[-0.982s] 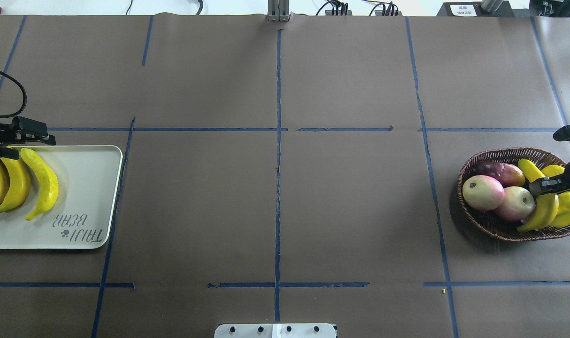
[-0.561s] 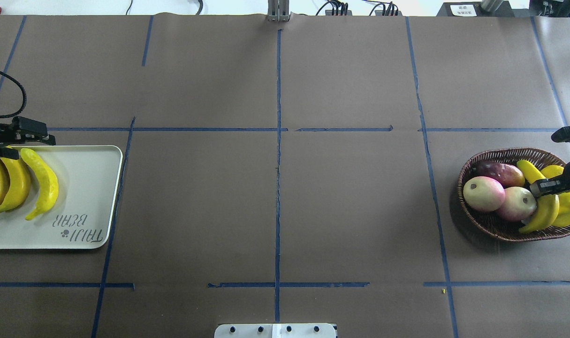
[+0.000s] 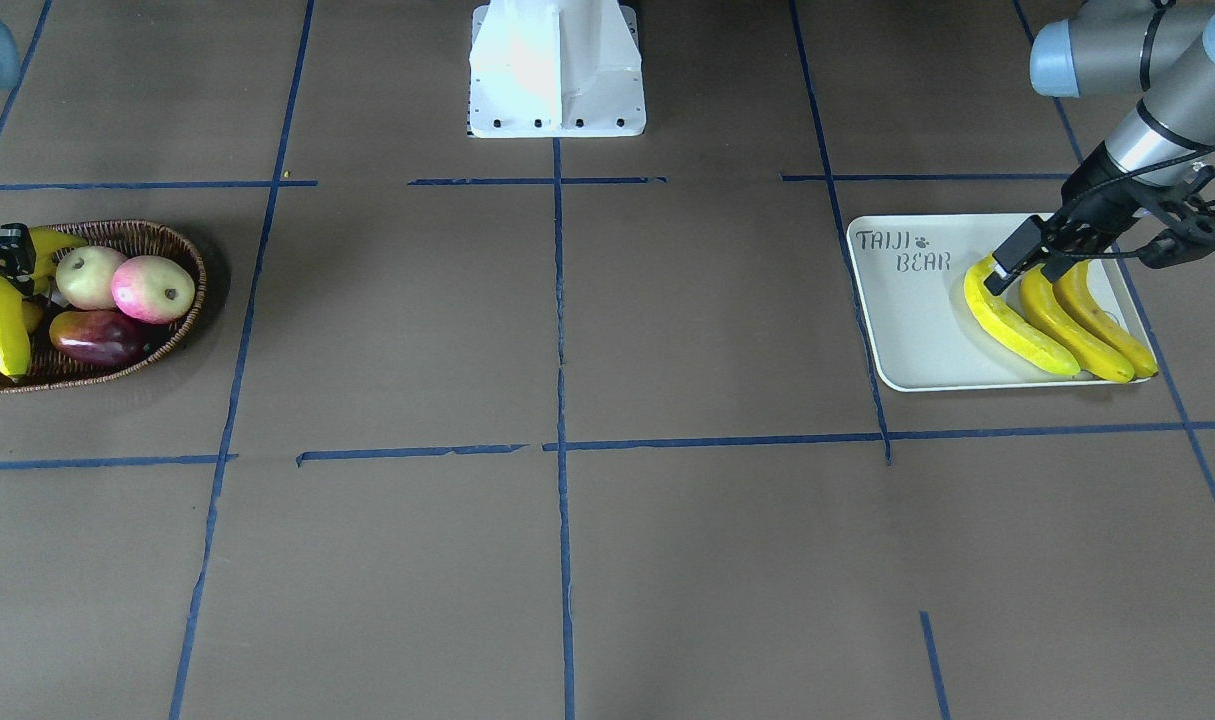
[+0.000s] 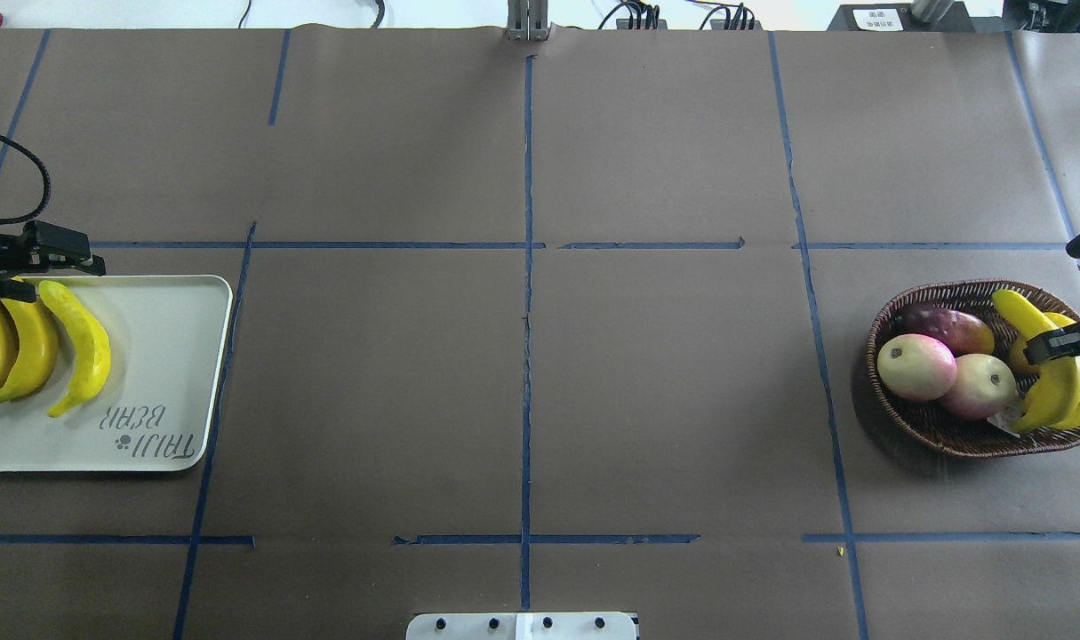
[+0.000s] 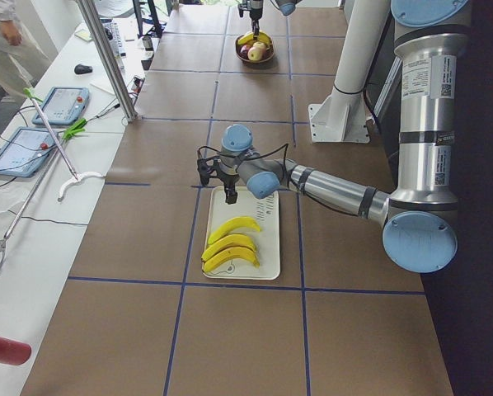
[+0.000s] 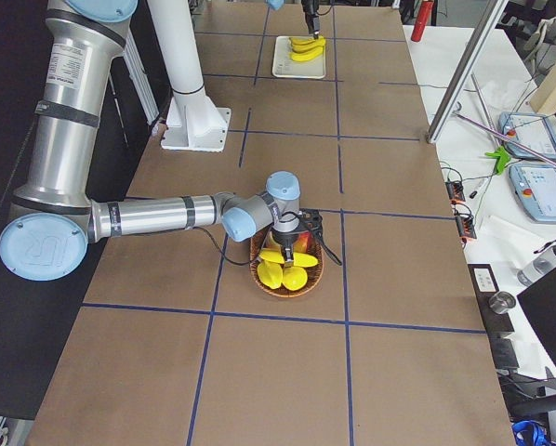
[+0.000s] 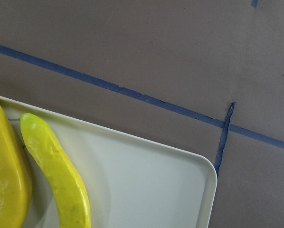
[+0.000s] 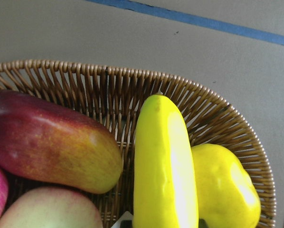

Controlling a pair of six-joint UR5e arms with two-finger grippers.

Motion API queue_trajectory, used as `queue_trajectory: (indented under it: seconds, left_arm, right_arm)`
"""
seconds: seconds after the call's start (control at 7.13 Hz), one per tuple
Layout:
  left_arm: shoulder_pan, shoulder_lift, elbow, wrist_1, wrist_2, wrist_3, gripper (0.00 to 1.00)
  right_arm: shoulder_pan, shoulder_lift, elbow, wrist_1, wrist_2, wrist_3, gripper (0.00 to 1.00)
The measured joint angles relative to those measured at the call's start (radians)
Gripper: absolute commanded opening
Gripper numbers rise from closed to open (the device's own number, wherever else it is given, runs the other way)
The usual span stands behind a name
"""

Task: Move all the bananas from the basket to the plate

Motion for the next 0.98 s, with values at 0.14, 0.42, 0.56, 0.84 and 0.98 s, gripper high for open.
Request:
queue_trajectory:
  seconds: [0.14, 0.42, 0.56, 0.84, 0.98]
  left_arm:
    - [0.0, 0.0, 0.0, 0.0, 0.0, 0.0, 1.0]
    - [0.001, 0.0, -0.001, 0.0, -0.001, -0.001, 1.0]
    - [0.002, -0.001, -0.001, 0.0, -0.002, -0.001, 1.0]
    - [0.003, -0.006, -0.002, -0.004, -0.004, -0.002, 1.0]
    - [0.005, -0.008, -0.004, -0.016, -0.004, -0.002, 1.0]
  right_arm:
    - [0.035, -0.006, 0.024, -0.025, 0.003, -0.071, 0.04]
    - [0.099, 0.001, 0.147, -0.194, 0.004, -0.212, 0.04]
    - [0.11, 0.019, 0.226, -0.296, 0.005, -0.237, 0.05]
    - [0.081, 0.097, 0.302, -0.371, 0.038, -0.244, 0.05]
    - [0.038, 0.152, 0.308, -0.375, 0.053, -0.238, 0.05]
